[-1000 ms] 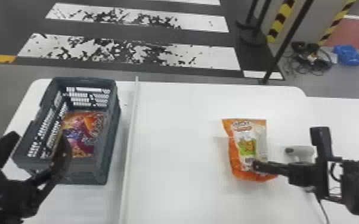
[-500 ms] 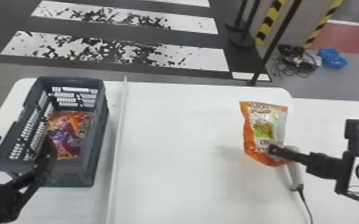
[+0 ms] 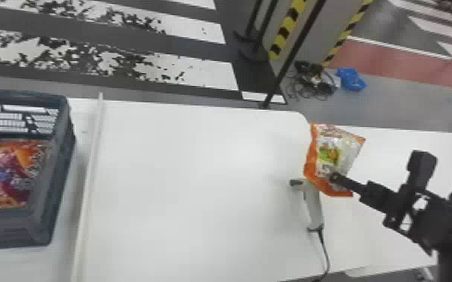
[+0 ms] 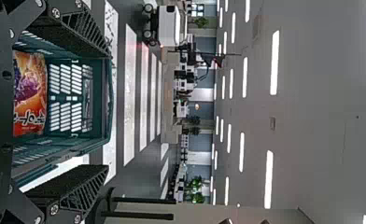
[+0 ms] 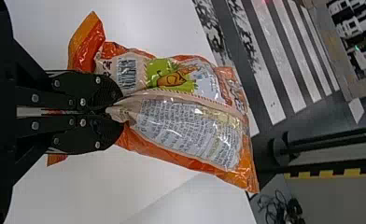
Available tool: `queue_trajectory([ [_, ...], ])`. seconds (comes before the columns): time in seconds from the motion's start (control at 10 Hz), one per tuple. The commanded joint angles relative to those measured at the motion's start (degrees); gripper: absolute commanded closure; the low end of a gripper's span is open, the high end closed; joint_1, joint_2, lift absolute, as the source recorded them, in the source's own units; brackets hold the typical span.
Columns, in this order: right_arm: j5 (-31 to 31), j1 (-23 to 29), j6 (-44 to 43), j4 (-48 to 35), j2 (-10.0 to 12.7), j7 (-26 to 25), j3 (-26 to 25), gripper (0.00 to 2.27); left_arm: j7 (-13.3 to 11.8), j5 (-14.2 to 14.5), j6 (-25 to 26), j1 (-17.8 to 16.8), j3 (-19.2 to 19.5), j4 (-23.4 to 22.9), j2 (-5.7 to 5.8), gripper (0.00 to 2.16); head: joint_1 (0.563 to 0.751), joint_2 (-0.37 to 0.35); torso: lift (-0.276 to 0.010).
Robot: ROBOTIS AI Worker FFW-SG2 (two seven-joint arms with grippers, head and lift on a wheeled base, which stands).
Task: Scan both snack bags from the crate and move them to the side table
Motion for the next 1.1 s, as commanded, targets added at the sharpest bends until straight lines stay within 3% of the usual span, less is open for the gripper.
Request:
queue_trajectory([
  [0.0, -3.04, -1.08, -2.82, 3.38, -0.11, -4.25, -2.42, 2.26, 0.00, 0.07, 0.00, 0.02, 0.00, -0.06, -0.09, 0.16, 0.695, -0.350, -0.075],
  [0.1, -4.19, -1.79, -4.75, 5.58, -0.20, -6.88, -3.47, 2.26, -0.09, -0.02, -0.18, 0.10, 0.00, -0.06, -0.09, 0.16, 0.695, -0.350, -0.075],
  [0.3, -9.37, -2.05, -7.21, 8.83, -0.46, -7.24, -4.97, 2.26, -0.09, -0.02, -0.18, 0.10, 0.00, -0.14, -0.18, 0.16, 0.695, -0.350, -0.075],
  [0.6, -9.02, -3.72, -8.97, 10.85, -0.55, -9.08, -4.97, 2.26, -0.09, -0.02, -0.35, 0.46, 0.09, -0.23, -0.18, 0.16, 0.695, -0.350, -0.075],
  [1.0, -8.32, -6.36, -18.46, 20.17, -2.83, -17.52, -4.44, 2.26, -0.09, -0.02, -0.70, 0.54, 0.18, -0.23, -0.18, 0.16, 0.695, -0.350, -0.075],
])
